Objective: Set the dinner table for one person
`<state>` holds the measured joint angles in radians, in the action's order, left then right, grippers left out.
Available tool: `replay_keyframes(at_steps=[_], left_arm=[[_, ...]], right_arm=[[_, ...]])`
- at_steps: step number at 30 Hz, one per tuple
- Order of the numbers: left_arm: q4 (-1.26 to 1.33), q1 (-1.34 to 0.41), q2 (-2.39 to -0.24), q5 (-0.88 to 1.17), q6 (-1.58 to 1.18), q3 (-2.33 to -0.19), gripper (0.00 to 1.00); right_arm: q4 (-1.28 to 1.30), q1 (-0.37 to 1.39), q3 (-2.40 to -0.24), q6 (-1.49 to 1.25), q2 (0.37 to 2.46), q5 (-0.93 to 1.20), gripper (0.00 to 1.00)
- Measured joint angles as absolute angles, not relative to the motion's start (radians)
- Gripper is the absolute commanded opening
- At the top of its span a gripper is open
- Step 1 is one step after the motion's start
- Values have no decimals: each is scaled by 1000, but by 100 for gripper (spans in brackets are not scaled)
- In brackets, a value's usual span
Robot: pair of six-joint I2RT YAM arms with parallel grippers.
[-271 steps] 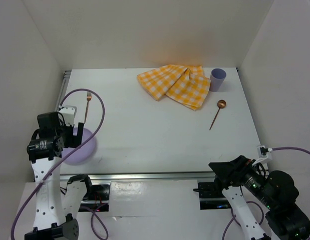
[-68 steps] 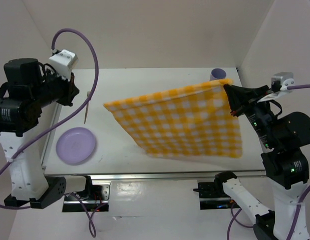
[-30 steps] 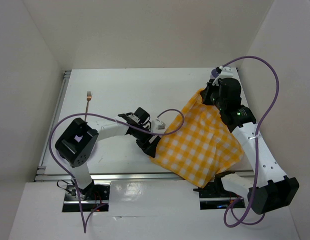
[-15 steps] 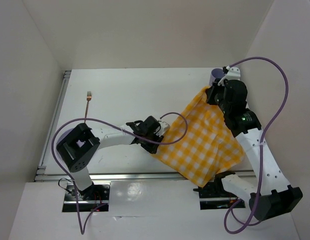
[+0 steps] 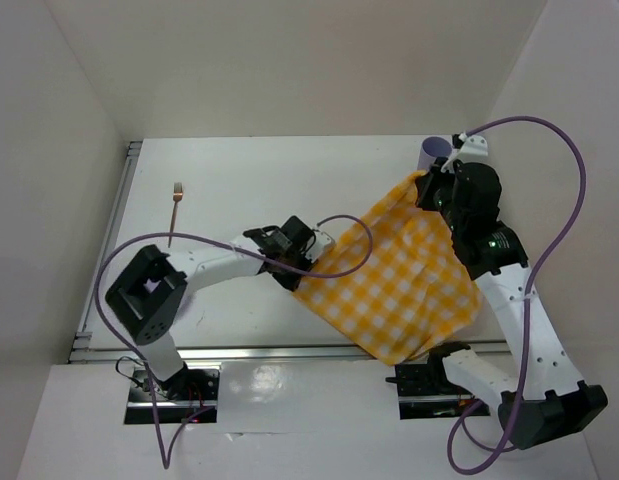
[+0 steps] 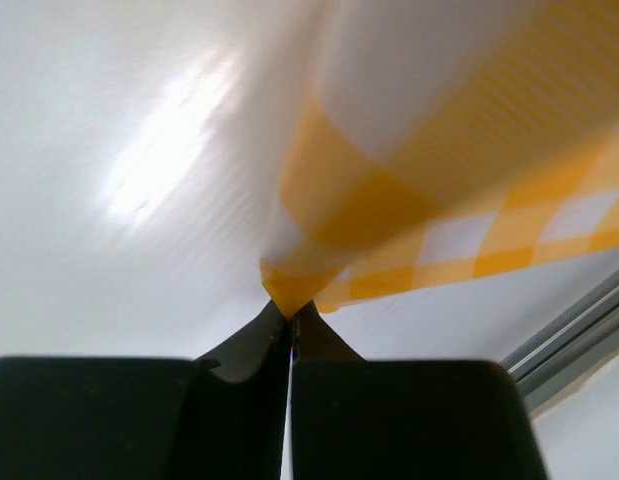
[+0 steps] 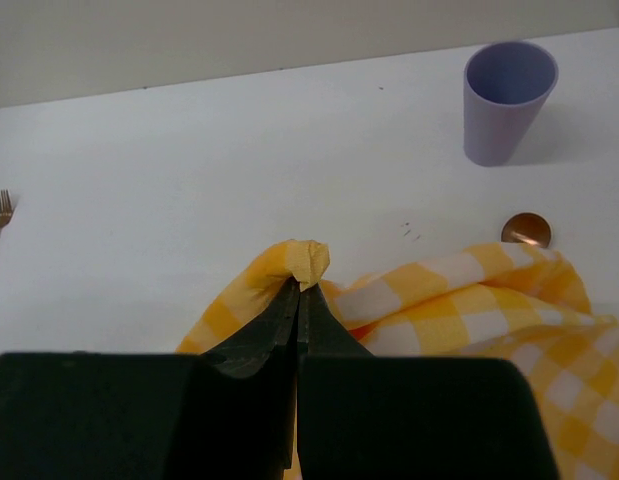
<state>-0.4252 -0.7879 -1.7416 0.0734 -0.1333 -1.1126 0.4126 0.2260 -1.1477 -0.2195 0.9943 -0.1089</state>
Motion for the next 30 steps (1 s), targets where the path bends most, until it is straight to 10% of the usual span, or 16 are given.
replay_keyframes(at_steps=[12,30], left_arm=[[-772,-708,-1219,-241,243,-1317,0],[-1236,-657,-1176,-436,337,-1961,0]], right_arm=[[442,223,-1173,-235,846,-17,0],[574,231,-1359,-273,760,252,0]])
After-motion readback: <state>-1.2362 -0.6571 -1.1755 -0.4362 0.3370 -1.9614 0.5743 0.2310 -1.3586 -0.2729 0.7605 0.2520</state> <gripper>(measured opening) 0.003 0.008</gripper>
